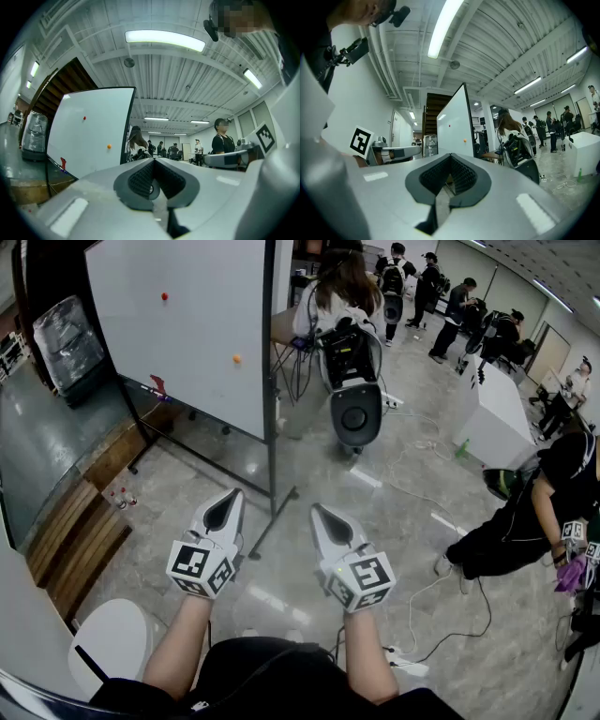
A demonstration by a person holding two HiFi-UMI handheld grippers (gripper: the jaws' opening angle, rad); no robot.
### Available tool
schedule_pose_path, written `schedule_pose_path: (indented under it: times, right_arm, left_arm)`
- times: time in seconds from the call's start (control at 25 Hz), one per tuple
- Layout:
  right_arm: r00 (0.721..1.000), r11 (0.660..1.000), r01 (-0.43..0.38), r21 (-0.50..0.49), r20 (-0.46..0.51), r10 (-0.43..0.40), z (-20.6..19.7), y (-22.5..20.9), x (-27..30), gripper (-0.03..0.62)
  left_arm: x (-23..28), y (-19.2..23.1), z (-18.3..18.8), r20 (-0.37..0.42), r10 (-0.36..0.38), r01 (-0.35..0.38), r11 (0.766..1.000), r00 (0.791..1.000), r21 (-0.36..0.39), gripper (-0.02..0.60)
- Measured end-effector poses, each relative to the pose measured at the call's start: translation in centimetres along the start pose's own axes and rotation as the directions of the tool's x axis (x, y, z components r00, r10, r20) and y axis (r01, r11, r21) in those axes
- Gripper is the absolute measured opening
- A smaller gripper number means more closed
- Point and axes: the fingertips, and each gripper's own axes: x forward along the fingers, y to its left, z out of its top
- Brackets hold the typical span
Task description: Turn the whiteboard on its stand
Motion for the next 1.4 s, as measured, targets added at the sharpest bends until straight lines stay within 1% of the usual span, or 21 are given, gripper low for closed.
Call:
schedule_pose_path:
  times: [0.2, 0.36, 0.68, 0.92, 1.4]
  right_arm:
    - [1.0, 1.0, 0.007, -0.006, -0.007, -0.007, 0.3, -0.3, -1.1, 0.008]
    - [1.0, 1.0, -0.011, -0.017, -0.017, 0.011, 0.3, 0.0, -1.3, 0.008]
    - [0.999, 0.999, -0.044, 0.021, 0.014, 0.044, 0.1, -0.5, -2.4, 0.008]
    - [0.999, 0.998, -0.054, 0.034, 0.003, 0.054, -0.5, -1.5, -3.2, 0.008]
    - [0.996, 0.993, -0.093, 0.068, 0.014, 0.092, -1.7, -3.5, -5.9, 0.008]
  left_arm:
    - [0.0, -0.9, 0.2, -0.002, -0.01, 0.01, 1.0, 1.0, -0.014, 0.0]
    - [-0.4, -1.1, 0.4, -0.002, -0.004, 0.004, 1.0, 1.0, -0.019, 0.002]
    - [-0.4, -2.4, -0.3, -0.002, 0.009, -0.009, 1.0, 1.0, -0.026, 0.002]
    - [-0.3, -3.7, -0.7, -0.009, 0.023, -0.023, 0.999, 1.0, -0.026, 0.002]
    - [-0.3, -6.8, -2.1, -0.013, 0.06, -0.06, 0.998, 0.998, -0.021, 0.002]
